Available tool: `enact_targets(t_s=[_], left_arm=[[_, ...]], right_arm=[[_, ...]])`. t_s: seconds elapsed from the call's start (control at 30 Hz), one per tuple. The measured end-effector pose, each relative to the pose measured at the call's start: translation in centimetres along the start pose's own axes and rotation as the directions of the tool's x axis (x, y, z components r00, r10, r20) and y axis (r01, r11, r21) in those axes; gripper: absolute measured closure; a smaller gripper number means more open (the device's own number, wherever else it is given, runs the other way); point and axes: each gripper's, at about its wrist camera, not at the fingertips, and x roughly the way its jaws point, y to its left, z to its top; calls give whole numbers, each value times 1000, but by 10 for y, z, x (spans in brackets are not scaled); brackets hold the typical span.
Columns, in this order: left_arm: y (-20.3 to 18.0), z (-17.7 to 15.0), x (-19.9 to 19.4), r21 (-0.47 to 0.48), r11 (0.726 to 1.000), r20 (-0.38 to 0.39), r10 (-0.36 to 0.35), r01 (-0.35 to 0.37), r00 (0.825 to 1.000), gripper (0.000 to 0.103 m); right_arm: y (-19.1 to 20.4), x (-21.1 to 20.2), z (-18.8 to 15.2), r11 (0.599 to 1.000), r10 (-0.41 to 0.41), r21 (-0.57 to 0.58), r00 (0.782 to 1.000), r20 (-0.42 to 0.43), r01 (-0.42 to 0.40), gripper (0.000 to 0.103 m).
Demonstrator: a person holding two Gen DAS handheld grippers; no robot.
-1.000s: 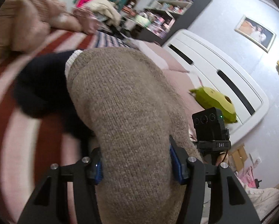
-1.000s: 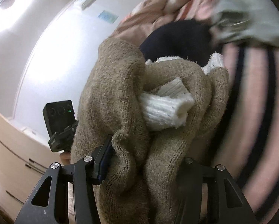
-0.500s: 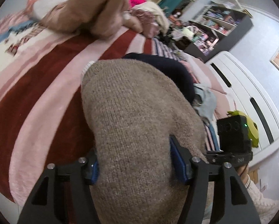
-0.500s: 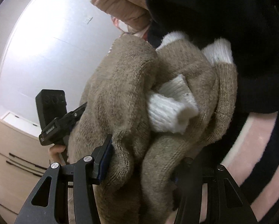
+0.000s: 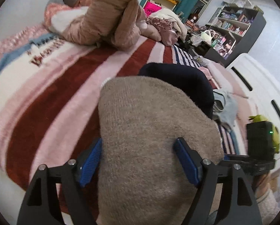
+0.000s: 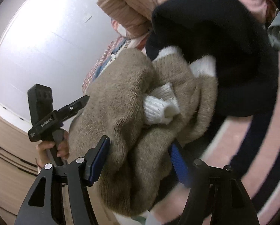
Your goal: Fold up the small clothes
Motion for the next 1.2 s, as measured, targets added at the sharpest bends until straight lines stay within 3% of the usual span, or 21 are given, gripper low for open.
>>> enact_targets(t_s=[0.1, 0.2, 0.4, 0.5, 0.53, 0.6, 0.7, 0.77, 0.8, 0.87, 0.9, 0.93, 0.97, 1.03, 1.13, 1.2], left_arm=[[-18, -2, -13, 38, 996, 40, 76, -77, 996, 27], [-42, -9, -31, 92, 981, 103, 163, -172, 981, 24], [-109, -31, -71, 176, 958, 251, 177, -225, 951, 17], [-151, -45, -87, 209, 949, 333, 156, -235, 930, 10], [-168, -50, -90, 225, 945, 360, 144, -236, 922, 9], [-200, -60, -94, 263, 933, 414, 122, -247, 902, 4], [-242, -78, -96, 274, 915, 504, 125, -295, 855, 1], [-271, -90, -94, 281, 914, 537, 103, -293, 837, 1], [-285, -96, -92, 289, 914, 547, 85, -283, 833, 1], [-311, -107, -91, 298, 908, 574, 75, -293, 815, 1], [-321, -111, -90, 295, 904, 591, 81, -308, 803, 1], [-332, -115, -89, 296, 900, 608, 81, -321, 790, 1], [-340, -118, -90, 299, 898, 619, 76, -324, 782, 1], [-352, -124, -91, 306, 897, 634, 59, -320, 771, 1], [-361, -129, -94, 303, 904, 640, 41, -301, 768, 1], [-365, -132, -96, 308, 907, 636, 29, -289, 771, 1]], right_arm=[[3, -25, -9, 999, -22, -40, 999, 34, 23, 42], [5, -58, -27, 990, -65, -119, 995, 81, 75, 41], [-13, -127, -68, 970, -148, -159, 967, 207, 183, 41], [-14, -167, -88, 948, -224, -157, 929, 295, 278, 41], [-13, -182, -99, 934, -254, -159, 907, 335, 321, 41], [-8, -204, -117, 917, -270, -173, 880, 391, 359, 40], [0, -239, -146, 877, -325, -173, 818, 474, 449, 35], [10, -262, -164, 834, -387, -146, 753, 533, 532, 33], [18, -274, -175, 806, -412, -140, 714, 567, 576, 30], [33, -289, -190, 743, -452, -126, 632, 630, 657, 13], [40, -298, -199, 703, -476, -102, 572, 668, 704, 9], [45, -301, -203, 677, -498, -73, 528, 688, 733, 4], [49, -304, -207, 648, -522, -37, 479, 706, 761, 0], [57, -309, -213, 604, -545, 3, 410, 731, 797, 0], [62, -313, -218, 557, -561, 37, 343, 753, 830, 0], [65, -314, -219, 551, -554, 39, 331, 764, 834, 0]])
